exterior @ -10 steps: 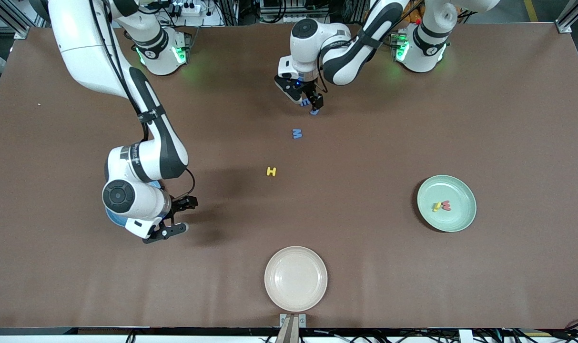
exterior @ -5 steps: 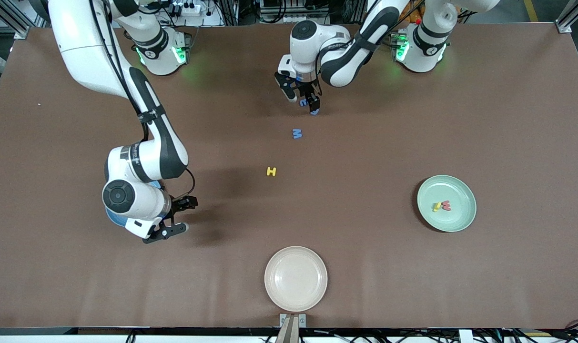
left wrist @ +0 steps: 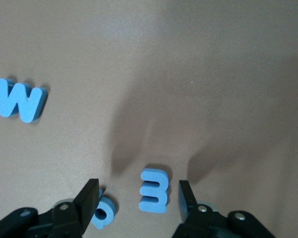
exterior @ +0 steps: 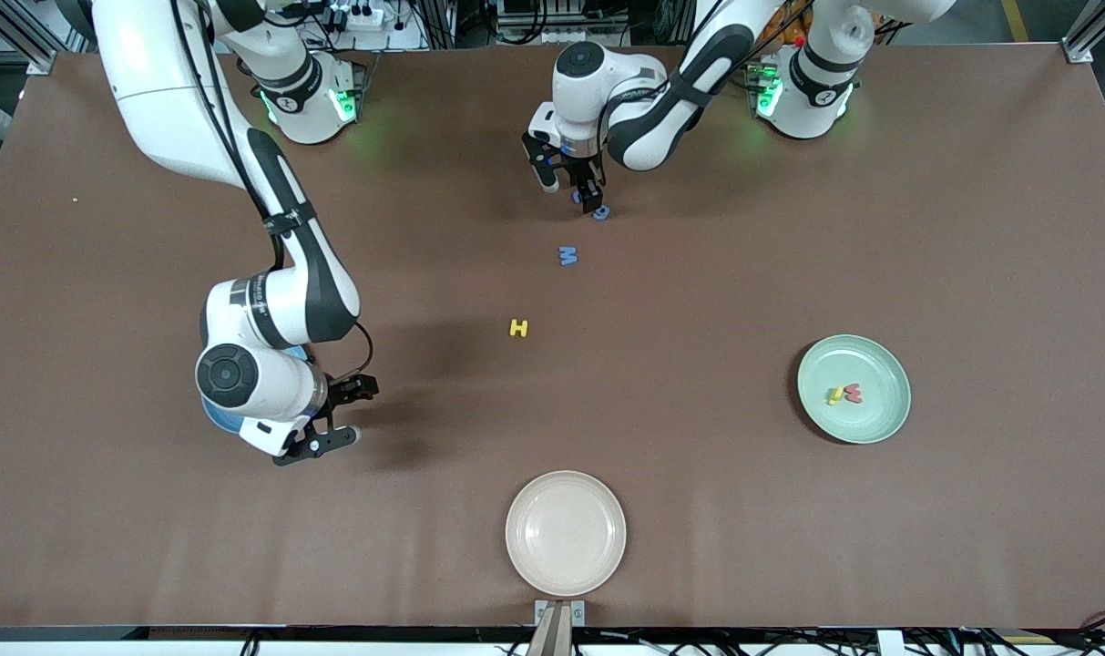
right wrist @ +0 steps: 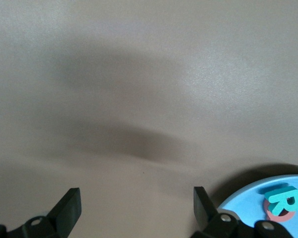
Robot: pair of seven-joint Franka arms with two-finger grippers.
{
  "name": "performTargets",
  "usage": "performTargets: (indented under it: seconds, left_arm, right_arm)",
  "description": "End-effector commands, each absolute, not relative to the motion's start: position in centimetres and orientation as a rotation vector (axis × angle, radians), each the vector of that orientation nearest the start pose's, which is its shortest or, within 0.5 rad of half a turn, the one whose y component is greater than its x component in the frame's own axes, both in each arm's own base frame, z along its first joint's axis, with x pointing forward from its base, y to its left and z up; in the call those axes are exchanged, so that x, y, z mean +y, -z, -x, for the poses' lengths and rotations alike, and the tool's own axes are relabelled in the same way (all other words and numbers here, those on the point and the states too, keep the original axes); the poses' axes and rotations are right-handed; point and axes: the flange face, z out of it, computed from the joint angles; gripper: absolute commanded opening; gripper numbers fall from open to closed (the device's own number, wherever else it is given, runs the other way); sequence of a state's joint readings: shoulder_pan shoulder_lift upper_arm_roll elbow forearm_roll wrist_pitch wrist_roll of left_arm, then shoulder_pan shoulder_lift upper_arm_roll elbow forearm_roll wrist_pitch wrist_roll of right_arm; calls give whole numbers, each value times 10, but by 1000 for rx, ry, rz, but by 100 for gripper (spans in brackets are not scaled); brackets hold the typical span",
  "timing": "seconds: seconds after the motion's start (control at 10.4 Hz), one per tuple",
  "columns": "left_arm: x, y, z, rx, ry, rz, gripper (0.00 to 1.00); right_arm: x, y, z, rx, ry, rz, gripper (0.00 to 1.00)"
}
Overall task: Sort uppercase to blue plate, lowercase to green plate
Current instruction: 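Grasp the blue lowercase m with the left gripper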
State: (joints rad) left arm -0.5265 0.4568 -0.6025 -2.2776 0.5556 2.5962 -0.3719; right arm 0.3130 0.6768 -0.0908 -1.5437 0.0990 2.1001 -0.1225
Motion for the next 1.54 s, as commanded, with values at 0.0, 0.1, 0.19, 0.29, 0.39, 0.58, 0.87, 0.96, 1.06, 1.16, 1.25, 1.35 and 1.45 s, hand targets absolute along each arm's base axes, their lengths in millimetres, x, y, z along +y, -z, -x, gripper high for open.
performTargets:
  seconds: [0.0, 0.1, 0.19, 0.29, 0.39, 0.58, 0.87, 0.96, 1.06, 1.16, 1.25, 1.35, 1.45]
  left_arm:
    - [-489, -184, -204, 1803, 40, 2566, 71]
    - [-489, -183, -203, 1804, 37, 2563, 70]
    - [-489, -183, -203, 1805, 35, 2565, 69]
    - [-489, -181, -203, 1805, 31, 2565, 68]
    - [-489, -180, -202, 1805, 26, 2565, 67]
    - [-488, -177, -202, 1795, 14, 2572, 64]
    - [-487, -174, -203, 1769, -4, 2596, 58]
    - [-486, -170, -202, 1765, -22, 2601, 56]
    - [-487, -167, -202, 1765, -30, 2604, 54]
    - [-488, -167, -202, 1763, -32, 2609, 49]
    - [-488, -167, -202, 1768, -30, 2604, 37]
    - [-488, -167, -202, 1781, -25, 2594, 24]
    - [-488, -168, -204, 1770, -21, 2600, 6]
  right_arm:
    - [166, -245, -670, -443, -183, 3074, 100]
    - [166, -245, -670, -443, -183, 3074, 100]
    - [166, -245, -670, -443, -183, 3074, 100]
    - [166, -244, -670, -443, -185, 3074, 100]
    - [166, -244, -670, -443, -183, 3074, 100]
    - [167, -244, -670, -445, -183, 3074, 100]
    - [167, -244, -670, -445, -183, 3074, 100]
    - [167, -244, -670, -445, -183, 3074, 100]
    - [168, -244, -670, -448, -183, 3074, 100]
    - [168, -242, -669, -448, -188, 3074, 100]
    - [168, -242, -669, -448, -188, 3074, 100]
    - [169, -243, -670, -449, -186, 3072, 100]
    - [171, -243, -669, -452, -186, 3071, 100]
